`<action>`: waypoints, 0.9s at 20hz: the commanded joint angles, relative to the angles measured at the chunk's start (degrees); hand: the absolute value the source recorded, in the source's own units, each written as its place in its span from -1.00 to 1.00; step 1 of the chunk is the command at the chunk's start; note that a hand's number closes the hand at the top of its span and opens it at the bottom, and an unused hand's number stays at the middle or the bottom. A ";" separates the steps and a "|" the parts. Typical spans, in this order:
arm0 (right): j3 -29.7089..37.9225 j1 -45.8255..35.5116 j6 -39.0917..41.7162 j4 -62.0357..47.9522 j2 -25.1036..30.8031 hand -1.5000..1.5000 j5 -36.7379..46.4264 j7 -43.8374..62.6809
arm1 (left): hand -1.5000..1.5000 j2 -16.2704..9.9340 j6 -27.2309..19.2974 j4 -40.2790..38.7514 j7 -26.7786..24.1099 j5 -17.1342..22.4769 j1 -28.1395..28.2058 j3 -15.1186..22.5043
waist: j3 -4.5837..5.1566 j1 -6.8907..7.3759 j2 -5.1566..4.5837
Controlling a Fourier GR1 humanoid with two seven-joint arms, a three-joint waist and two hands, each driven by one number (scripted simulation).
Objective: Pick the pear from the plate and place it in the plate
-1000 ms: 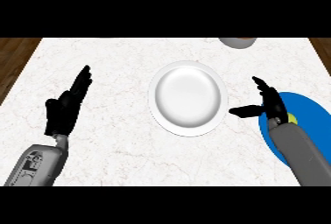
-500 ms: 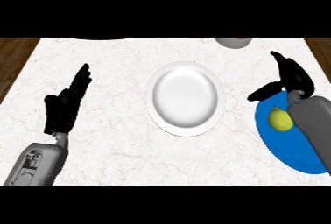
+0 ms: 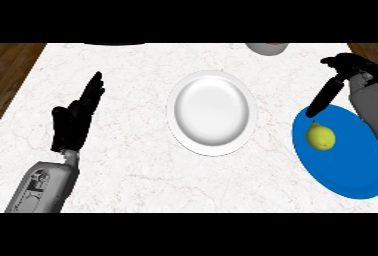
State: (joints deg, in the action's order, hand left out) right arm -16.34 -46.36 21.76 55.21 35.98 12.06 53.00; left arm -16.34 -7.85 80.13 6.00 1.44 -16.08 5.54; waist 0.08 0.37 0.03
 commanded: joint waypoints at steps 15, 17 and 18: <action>1.82 -0.06 8.52 -16.13 -4.78 -1.00 4.82 -1.93 | 0.00 1.98 3.11 -3.88 -5.44 -1.48 1.89 -1.88 | -0.05 -0.17 -0.23; 2.29 -3.89 9.96 -23.12 -4.94 -1.00 6.60 -4.31 | 0.00 1.44 2.96 0.83 -2.16 -0.91 2.51 -2.57 | -0.10 0.87 -0.37; 2.65 0.36 9.93 -15.92 -5.76 -1.00 5.20 -0.11 | 0.00 1.19 1.39 2.83 3.91 -2.59 -1.18 -2.38 | -0.08 -0.26 0.04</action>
State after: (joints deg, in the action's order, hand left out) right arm -14.21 -47.36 29.27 38.21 31.60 16.87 49.19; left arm -14.50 -6.54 81.14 6.08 -0.74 -15.20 4.16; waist 0.00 0.56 -0.15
